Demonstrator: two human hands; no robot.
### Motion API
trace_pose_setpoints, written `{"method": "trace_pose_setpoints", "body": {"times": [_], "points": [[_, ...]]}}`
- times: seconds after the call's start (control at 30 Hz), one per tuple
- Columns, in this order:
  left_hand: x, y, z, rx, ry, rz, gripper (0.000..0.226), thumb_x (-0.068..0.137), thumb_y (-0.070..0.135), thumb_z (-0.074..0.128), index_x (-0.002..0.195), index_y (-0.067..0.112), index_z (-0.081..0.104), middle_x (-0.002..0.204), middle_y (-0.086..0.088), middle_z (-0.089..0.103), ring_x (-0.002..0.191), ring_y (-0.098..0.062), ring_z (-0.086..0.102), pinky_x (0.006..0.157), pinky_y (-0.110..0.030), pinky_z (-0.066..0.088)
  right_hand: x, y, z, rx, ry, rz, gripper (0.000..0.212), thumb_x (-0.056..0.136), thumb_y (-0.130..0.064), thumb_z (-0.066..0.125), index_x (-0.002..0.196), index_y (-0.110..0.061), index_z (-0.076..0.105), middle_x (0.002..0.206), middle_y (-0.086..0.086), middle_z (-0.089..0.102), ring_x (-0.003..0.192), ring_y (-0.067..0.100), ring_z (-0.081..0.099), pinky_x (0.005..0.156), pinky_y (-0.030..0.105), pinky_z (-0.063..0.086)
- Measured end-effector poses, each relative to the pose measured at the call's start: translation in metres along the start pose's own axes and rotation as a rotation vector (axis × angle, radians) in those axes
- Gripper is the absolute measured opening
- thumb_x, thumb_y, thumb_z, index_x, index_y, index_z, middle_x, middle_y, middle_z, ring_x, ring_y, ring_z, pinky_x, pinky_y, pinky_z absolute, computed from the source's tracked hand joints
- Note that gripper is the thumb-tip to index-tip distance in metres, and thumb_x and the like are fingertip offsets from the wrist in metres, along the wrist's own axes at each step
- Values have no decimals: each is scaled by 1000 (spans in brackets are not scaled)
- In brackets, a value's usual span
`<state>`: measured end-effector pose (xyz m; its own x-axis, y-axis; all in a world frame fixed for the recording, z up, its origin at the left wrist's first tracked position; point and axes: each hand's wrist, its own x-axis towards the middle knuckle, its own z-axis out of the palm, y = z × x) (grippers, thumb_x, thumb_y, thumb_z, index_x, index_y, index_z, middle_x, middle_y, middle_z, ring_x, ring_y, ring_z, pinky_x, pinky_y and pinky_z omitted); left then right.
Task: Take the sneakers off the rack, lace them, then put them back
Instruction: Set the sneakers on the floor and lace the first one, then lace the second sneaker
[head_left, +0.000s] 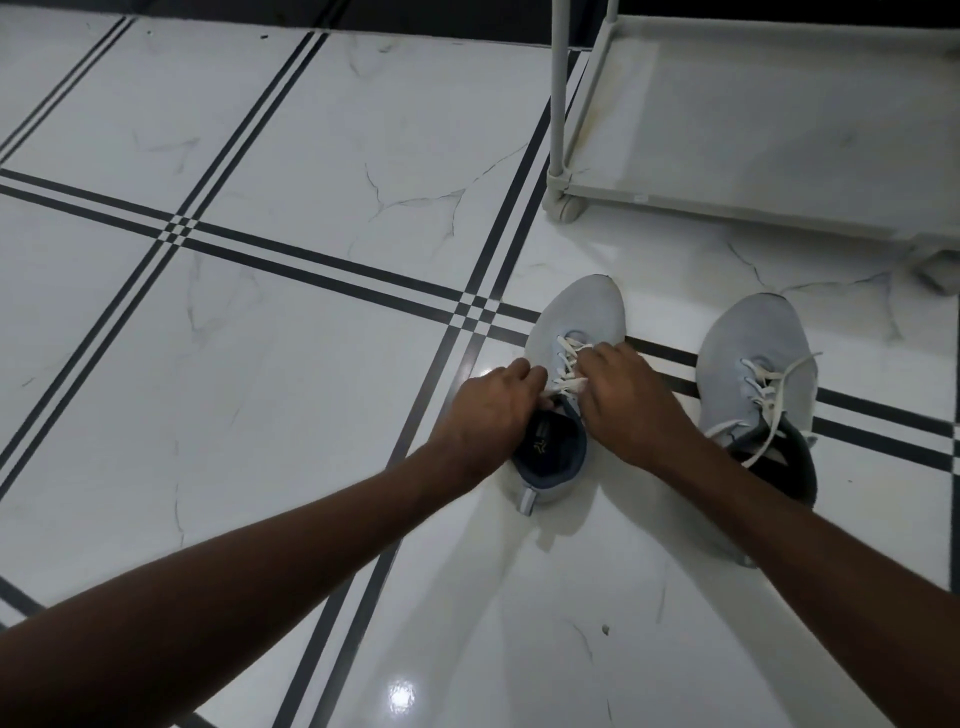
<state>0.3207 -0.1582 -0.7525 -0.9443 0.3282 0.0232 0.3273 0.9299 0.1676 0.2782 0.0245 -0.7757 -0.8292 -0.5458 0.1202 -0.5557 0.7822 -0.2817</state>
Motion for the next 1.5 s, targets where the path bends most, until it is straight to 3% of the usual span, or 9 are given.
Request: {"method": "trace_pose_setpoints", "body": {"times": [0.13,0.33,0.47,0.77,0.87,1.0,1.17,1.37,1.5], "points": [[-3,7,1,24,-1,-58,14,98,24,52,97,10,52,78,-7,58,47,-22,48,46,-30,26,-2,3,3,43,-77,7,40,94,-16,49,132,-6,45,74,14,69,60,37,64,49,32,37],[-3,-3,-5,177,-163,-22,22,103,33,36,113,16,47,82,-4,66,55,-22,48,53,-32,33,-2,25,-10,-73,-225,-165,30,87,-31,33,97,-19,59,77,10,70,70,36,66,54,35,35],[-1,-7,-7,176,-216,-18,23,103,33,36,112,18,51,82,-3,67,57,-22,48,55,-31,32,-2,34,-11,-99,-258,-181,13,86,-26,51,89,-26,64,71,7,70,64,34,66,54,35,42],[-6,2,10,-33,-102,94,23,98,39,37,91,19,48,67,-3,64,49,-24,56,48,-28,28,21,34,-61,-53,-549,-140,38,96,-47,42,79,-19,61,91,10,72,91,32,64,73,36,46],[15,14,2,-68,-73,93,33,98,49,34,92,20,49,76,-1,63,64,-22,60,53,-28,32,6,62,-97,-19,-481,-59,38,90,-52,51,101,-18,62,107,9,70,104,31,59,81,38,45],[62,24,-23,-58,-31,146,48,94,57,40,114,17,58,108,-4,65,98,-24,58,85,-40,46,-37,108,-131,119,-434,168,36,90,-42,57,118,-20,62,114,4,69,105,23,60,85,33,46],[119,99,-30,-138,-247,340,55,86,49,45,125,13,61,123,-10,63,113,-30,57,94,-43,47,-107,140,-121,20,-361,203,34,87,-18,64,121,-13,62,117,10,68,106,32,63,86,39,50],[120,156,-6,-29,-480,304,78,70,66,72,127,15,51,119,-9,60,106,-29,61,77,-34,46,-133,134,-92,154,-241,319,9,89,-21,61,91,-12,63,90,7,69,85,28,63,71,41,50],[100,159,14,-95,-341,194,61,79,59,67,119,16,50,108,-7,70,95,-30,66,69,-34,44,-139,136,-93,394,-136,523,24,82,-23,57,65,-6,57,59,5,62,57,17,60,58,38,46]]}}
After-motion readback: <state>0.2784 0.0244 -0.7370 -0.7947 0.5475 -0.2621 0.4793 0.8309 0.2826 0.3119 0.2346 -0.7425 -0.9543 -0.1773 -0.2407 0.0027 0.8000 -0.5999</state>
